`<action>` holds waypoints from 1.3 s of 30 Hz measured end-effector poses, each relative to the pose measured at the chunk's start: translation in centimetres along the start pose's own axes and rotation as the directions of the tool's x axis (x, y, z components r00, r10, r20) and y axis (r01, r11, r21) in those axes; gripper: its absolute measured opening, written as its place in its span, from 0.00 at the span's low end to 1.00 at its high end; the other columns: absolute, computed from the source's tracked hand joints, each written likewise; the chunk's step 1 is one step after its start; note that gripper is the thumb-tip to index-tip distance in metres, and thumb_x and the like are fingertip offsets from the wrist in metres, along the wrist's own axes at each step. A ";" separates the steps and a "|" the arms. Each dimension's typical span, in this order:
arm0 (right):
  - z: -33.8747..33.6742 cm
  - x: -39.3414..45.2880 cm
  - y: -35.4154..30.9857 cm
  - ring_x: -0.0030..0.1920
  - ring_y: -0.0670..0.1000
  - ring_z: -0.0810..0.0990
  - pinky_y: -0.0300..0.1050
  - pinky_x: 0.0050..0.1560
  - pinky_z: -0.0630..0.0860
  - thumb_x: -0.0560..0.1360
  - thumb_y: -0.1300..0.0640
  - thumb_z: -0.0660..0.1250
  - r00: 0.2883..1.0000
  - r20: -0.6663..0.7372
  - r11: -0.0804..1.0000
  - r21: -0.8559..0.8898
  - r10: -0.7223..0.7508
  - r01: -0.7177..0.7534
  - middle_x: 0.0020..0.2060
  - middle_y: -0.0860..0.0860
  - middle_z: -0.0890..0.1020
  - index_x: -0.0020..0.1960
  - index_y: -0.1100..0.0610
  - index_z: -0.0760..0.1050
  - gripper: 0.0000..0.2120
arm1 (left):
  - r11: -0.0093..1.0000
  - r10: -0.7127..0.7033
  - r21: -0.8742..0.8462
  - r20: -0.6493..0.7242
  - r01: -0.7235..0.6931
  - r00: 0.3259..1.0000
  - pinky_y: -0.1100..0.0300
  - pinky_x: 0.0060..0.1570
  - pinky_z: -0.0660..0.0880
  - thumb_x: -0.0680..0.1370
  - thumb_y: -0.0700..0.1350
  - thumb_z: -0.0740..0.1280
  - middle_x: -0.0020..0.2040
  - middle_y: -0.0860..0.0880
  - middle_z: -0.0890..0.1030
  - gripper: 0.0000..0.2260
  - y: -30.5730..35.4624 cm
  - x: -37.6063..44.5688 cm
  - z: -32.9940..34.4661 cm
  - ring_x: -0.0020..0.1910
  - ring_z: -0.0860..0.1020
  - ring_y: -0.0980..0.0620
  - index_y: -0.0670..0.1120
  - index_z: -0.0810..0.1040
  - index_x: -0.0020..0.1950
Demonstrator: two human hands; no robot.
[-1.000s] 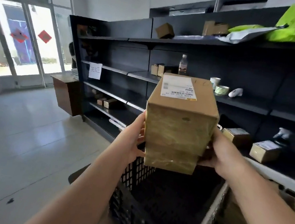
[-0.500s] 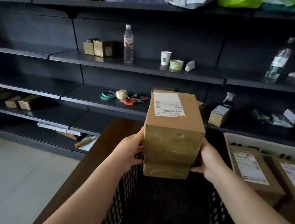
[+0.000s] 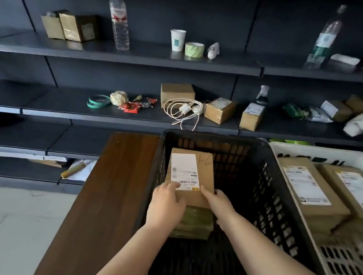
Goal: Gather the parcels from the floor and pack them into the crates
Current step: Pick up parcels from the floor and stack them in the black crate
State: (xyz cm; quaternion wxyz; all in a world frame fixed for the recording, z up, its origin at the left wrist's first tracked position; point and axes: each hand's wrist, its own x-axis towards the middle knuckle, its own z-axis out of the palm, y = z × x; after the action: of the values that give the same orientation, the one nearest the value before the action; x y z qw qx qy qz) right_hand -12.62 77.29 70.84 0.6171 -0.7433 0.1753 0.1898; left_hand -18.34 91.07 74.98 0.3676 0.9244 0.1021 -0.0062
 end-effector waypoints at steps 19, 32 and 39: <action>-36.0 -19.3 3.0 0.50 0.55 0.78 0.48 0.44 0.74 0.74 0.46 0.61 0.784 -0.225 0.288 -0.956 -0.578 -0.062 0.51 0.52 0.78 0.53 0.52 0.72 0.13 | 0.664 0.598 0.386 0.240 -0.641 0.764 0.52 0.47 0.71 0.76 0.50 0.59 0.54 0.46 0.77 0.13 28.8 -12.9 16.4 0.53 0.75 0.44 0.47 0.73 0.57; -57.8 -27.2 17.0 0.53 0.54 0.76 0.47 0.44 0.70 0.75 0.47 0.58 0.740 -0.331 0.303 -0.936 -0.585 -0.179 0.53 0.51 0.77 0.57 0.53 0.71 0.14 | 0.549 0.686 0.267 0.396 -0.792 0.610 0.52 0.53 0.69 0.76 0.50 0.59 0.55 0.50 0.76 0.14 42.0 -25.7 35.9 0.56 0.73 0.47 0.50 0.72 0.61; -68.9 -25.6 21.1 0.55 0.55 0.75 0.45 0.42 0.68 0.75 0.48 0.58 0.808 -0.383 0.322 -0.912 -0.449 -0.253 0.54 0.51 0.77 0.59 0.52 0.71 0.15 | 0.507 0.702 0.232 0.447 -0.830 0.554 0.53 0.45 0.65 0.75 0.47 0.58 0.49 0.50 0.76 0.08 49.1 -25.6 45.8 0.50 0.73 0.48 0.49 0.73 0.52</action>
State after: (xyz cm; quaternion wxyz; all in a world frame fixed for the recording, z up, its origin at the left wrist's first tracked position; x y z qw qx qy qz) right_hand -40.67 6.40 77.10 -0.0053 -0.9867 0.1613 -0.0210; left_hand -30.99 20.35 77.08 0.1346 0.9139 -0.3831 -0.0007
